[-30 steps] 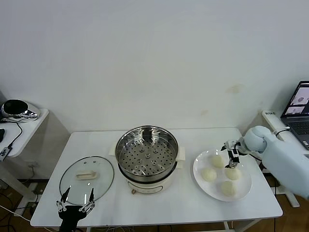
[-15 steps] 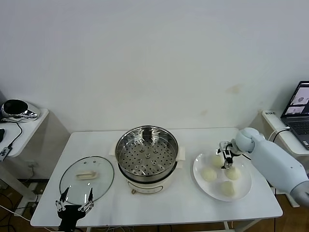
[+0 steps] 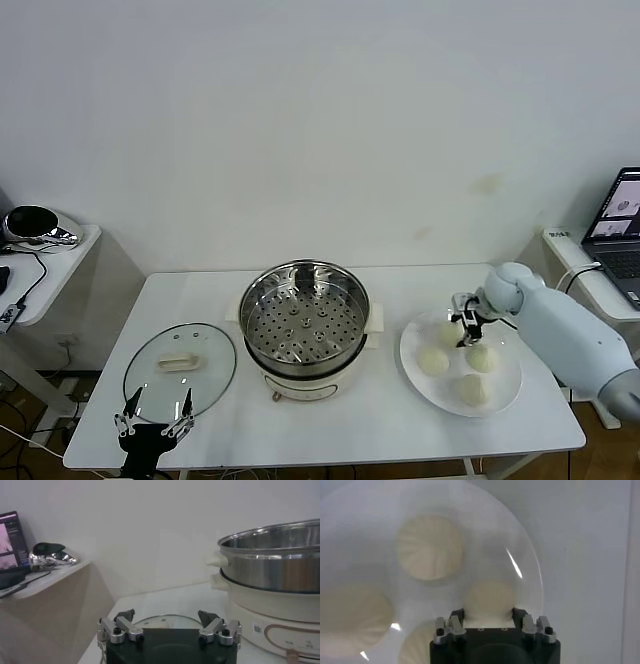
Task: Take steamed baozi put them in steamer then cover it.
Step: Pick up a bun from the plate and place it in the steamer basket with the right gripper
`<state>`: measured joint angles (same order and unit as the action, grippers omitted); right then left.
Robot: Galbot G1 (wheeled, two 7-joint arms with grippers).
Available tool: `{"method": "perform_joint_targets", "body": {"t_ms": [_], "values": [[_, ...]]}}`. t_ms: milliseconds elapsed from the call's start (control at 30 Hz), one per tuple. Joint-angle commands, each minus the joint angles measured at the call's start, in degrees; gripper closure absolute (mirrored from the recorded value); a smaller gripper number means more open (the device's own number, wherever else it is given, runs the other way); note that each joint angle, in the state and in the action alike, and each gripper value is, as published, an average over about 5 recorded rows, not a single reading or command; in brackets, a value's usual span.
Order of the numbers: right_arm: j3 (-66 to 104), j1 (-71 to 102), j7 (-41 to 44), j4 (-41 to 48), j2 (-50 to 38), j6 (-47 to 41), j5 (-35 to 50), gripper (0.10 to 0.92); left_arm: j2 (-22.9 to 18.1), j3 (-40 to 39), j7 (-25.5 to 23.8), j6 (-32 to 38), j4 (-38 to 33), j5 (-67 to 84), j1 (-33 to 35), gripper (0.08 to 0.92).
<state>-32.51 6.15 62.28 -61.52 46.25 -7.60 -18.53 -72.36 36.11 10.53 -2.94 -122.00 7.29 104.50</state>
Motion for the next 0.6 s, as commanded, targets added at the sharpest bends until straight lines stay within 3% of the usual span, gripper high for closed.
{"method": "perform_joint_targets", "body": {"t_ms": [33, 333, 600], "values": [[-3.6, -4.3, 0.5, -3.5, -2.1, -0.1, 3.7, 0.424, 0.1, 0.0, 0.0, -0.1, 0.0, 0.1, 0.0, 0.177], [-13.7, -23.1, 2.3, -13.1, -6.9, -1.6, 16.6, 0.422, 0.7, -0.4, -0.2, -0.2, 0.1, 1.3, -0.1, 0.177], [-24.9, -40.4, 0.3, -13.7, 0.4, 2.5, 27.8, 0.414, 1.4, -0.5, -0.2, 0.2, 0.5, 2.3, -0.2, 0.177]]}}
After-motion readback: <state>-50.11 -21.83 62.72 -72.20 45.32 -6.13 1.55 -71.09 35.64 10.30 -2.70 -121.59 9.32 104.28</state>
